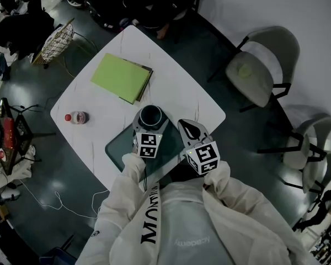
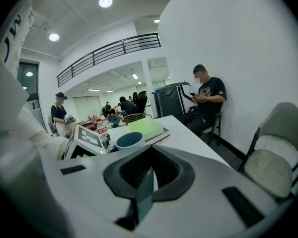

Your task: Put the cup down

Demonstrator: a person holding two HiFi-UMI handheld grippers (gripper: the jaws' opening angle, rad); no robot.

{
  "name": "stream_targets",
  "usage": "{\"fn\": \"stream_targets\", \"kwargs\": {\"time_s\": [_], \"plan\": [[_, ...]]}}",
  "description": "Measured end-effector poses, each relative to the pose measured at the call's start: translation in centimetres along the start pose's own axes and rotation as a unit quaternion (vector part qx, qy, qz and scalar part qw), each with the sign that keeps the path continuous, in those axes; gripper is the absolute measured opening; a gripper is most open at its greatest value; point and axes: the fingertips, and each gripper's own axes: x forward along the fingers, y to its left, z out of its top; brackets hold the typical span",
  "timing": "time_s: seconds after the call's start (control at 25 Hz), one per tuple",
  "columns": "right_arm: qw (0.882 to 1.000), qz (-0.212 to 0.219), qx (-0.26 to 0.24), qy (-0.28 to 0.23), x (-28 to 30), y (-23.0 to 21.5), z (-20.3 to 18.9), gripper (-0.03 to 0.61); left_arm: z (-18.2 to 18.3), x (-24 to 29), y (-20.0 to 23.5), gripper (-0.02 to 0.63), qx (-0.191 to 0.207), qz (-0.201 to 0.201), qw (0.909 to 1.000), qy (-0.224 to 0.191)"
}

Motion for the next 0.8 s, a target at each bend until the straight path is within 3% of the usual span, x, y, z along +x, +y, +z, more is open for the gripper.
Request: {"fn": "stream_targets", "kwargs": {"time_s": [0.32, 0.8], "plan": [[1.0, -0.015, 0.002, -0.003, -2.5, 0.4, -0.7, 0.005, -0.5, -1.2, 0.5, 0.477, -0.009, 0.026, 0.9995, 0.012], [1.0, -0.012, -0.001, -0.013, -5.4, 3.6, -1.7, 0.005, 0.3, -6.7, 0.0, 0.476, -0.001, 0.044, 0.9985, -0.031]]}}
